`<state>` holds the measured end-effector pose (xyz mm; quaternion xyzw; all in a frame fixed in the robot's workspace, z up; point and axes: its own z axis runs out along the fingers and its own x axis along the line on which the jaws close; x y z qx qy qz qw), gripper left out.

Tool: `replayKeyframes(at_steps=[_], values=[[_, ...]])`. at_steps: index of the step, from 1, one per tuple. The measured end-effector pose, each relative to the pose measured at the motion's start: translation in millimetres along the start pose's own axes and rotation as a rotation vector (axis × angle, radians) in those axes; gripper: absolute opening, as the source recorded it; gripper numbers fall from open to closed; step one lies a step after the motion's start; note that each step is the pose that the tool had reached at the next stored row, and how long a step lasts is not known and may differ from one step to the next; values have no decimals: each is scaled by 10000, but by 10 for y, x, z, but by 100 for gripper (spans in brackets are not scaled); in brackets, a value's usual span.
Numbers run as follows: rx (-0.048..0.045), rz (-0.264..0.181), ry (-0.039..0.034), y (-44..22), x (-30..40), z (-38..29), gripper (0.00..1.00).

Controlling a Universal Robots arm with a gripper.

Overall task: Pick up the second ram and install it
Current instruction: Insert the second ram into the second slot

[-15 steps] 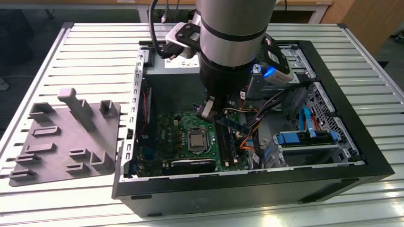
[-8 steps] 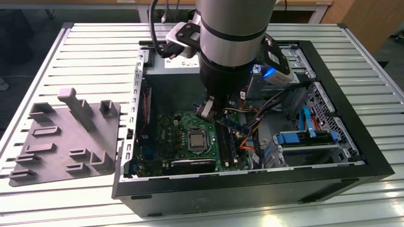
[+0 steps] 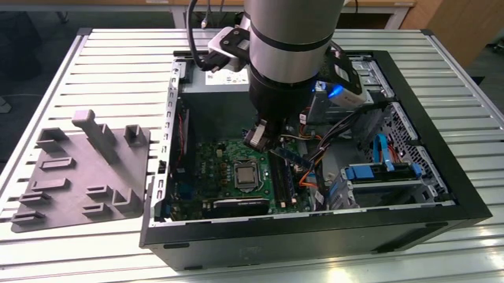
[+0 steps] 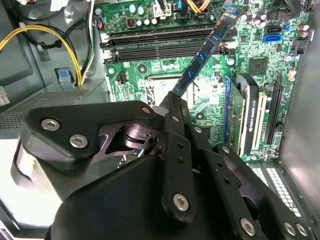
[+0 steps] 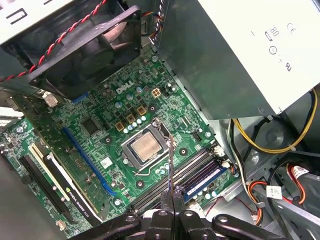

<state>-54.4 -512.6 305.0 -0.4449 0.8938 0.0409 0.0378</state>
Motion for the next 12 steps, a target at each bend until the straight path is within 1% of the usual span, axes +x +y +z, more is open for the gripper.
replayKeyframes(at_steps=[12], values=[[36,342,-12,0,0,-1,11]])
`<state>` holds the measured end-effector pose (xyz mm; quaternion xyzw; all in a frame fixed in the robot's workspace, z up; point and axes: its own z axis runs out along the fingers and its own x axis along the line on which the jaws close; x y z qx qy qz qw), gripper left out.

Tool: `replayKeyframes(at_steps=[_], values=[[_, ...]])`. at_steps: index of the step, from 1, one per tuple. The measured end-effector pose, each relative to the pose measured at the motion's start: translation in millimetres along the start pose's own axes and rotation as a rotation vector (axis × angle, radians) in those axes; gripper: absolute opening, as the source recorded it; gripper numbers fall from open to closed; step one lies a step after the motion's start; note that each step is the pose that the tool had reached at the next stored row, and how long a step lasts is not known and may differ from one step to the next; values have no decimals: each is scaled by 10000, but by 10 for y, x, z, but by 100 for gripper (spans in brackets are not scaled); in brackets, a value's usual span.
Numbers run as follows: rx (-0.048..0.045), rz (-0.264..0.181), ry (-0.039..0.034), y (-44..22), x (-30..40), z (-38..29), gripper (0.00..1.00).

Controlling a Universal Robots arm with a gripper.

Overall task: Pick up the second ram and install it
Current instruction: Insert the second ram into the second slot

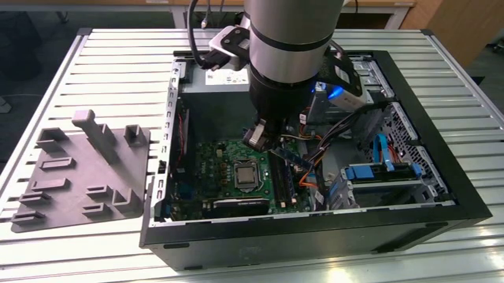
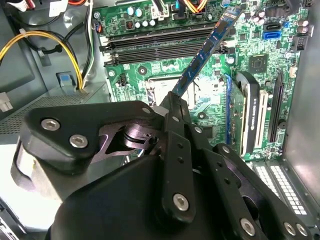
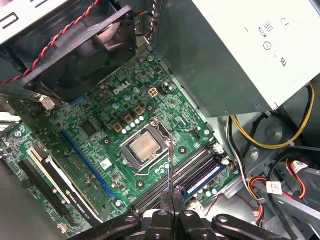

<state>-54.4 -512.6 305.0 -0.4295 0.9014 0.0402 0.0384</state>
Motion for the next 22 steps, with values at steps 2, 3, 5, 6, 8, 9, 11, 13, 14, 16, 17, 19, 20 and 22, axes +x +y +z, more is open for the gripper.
replayKeyframes(at_steps=[2,3,5,6,8,9,11,13,14,16,17,19,20,22], values=[[6,54,-2,0,0,0,11],[8,80,-3,0,0,0,11],[13,132,-6,0,0,0,11],[16,155,-7,0,0,0,11],[21,198,-8,0,0,0,11],[23,219,-9,0,0,0,11],[28,267,-11,0,0,0,11],[32,311,-13,0,0,0,11],[35,334,-14,0,0,0,11],[39,379,-15,0,0,0,11],[43,401,-15,0,0,0,11],[47,446,-18,0,0,0,11],[49,468,-18,0,0,0,11],[54,516,-21,0,0,0,11]])
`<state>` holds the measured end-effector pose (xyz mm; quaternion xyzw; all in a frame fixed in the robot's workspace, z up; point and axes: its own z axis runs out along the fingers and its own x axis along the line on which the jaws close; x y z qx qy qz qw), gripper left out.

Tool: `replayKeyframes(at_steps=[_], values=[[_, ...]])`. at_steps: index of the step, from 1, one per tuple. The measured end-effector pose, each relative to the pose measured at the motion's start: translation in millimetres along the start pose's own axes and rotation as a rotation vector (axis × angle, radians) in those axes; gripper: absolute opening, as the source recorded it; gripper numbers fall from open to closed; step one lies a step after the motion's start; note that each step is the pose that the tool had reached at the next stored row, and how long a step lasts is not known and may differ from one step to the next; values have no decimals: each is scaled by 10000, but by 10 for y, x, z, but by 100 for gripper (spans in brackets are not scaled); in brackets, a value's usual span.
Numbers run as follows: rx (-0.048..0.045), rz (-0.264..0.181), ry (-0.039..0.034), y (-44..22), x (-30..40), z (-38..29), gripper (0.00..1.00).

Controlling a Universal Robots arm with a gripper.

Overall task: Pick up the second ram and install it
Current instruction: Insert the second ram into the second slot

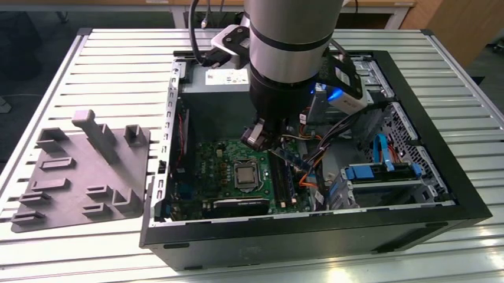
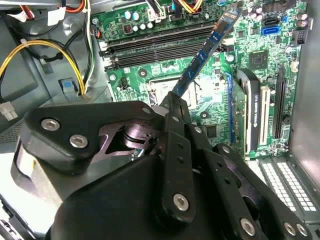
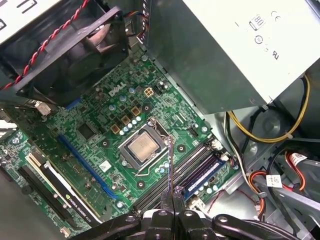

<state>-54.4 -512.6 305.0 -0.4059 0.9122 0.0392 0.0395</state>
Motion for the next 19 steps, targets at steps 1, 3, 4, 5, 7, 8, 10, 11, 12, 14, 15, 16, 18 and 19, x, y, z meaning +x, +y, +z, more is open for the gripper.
replayKeyframes(at_steps=[1,3,4,5,7,8,10,11,12,14,15,16,18,19], values=[[3,27,-1,0,0,0,11],[8,77,-3,0,0,0,11],[11,103,-5,0,0,0,11],[14,130,-5,0,0,0,11],[19,187,-8,0,0,0,11],[22,216,-9,0,0,0,11],[28,271,-11,0,0,0,11],[31,297,-13,0,0,0,11],[34,324,-13,0,0,0,11],[40,380,-15,0,0,0,11],[42,408,-16,0,0,0,11],[46,435,-17,0,0,0,11],[51,489,-19,0,0,0,11],[54,515,-21,0,0,0,11]])
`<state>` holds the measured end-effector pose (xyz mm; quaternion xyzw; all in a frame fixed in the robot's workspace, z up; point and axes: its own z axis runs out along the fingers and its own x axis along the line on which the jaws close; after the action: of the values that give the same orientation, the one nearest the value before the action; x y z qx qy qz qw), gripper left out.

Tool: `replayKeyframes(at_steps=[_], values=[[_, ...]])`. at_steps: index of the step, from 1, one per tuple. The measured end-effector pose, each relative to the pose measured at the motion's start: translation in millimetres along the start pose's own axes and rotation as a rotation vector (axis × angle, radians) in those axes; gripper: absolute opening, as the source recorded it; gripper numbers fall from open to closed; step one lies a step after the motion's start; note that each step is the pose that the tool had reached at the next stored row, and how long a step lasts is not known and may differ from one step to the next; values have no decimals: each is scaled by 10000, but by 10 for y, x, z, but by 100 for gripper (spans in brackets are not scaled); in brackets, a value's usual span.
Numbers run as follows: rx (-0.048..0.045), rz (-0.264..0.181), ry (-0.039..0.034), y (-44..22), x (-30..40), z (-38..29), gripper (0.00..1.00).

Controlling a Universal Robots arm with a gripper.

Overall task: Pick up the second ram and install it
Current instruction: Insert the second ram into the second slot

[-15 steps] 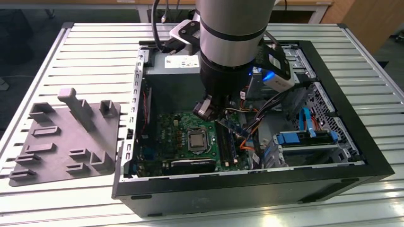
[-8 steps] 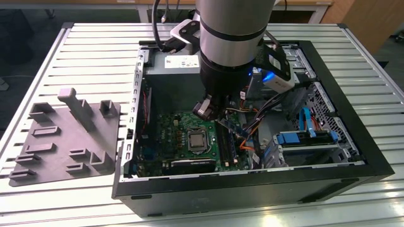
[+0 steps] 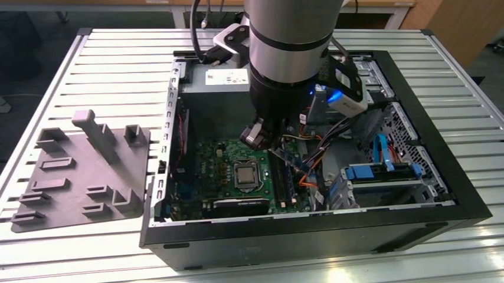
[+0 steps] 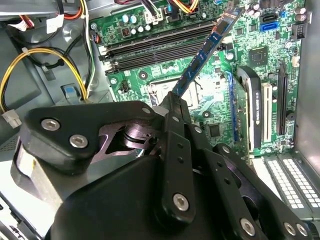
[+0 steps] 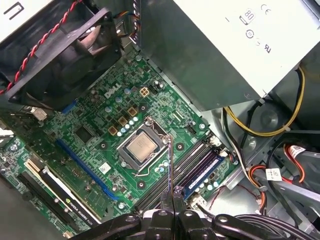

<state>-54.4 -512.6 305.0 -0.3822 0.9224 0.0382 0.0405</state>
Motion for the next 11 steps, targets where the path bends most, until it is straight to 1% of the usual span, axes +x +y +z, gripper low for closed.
replayKeyframes(at_steps=[11], values=[[31,299,-12,0,0,0,11]])
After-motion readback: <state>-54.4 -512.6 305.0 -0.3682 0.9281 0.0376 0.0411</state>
